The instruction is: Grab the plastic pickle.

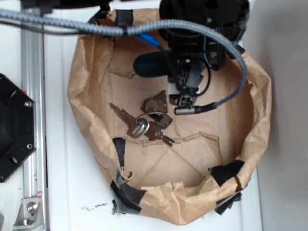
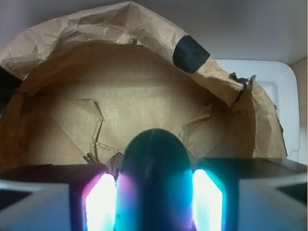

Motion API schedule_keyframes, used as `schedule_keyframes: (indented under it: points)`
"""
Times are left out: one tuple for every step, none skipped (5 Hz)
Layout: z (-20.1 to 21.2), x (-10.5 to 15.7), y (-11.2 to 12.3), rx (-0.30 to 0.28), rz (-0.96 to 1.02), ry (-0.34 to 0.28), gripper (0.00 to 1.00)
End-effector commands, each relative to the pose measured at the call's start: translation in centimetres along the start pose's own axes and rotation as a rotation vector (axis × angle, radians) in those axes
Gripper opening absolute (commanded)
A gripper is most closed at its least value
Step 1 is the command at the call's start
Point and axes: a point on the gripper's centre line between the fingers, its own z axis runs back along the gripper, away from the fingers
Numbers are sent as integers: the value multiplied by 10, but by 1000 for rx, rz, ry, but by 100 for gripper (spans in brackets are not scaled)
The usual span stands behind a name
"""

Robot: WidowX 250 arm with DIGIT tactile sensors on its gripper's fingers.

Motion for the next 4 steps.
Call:
schedule_keyframes:
  points:
    - [10, -5, 7, 15, 37, -64, 0]
    - [7, -3, 4, 20, 35, -67, 0]
    - [6, -3, 3, 21, 33, -65, 0]
    - [8, -5, 3, 28, 38, -67, 0]
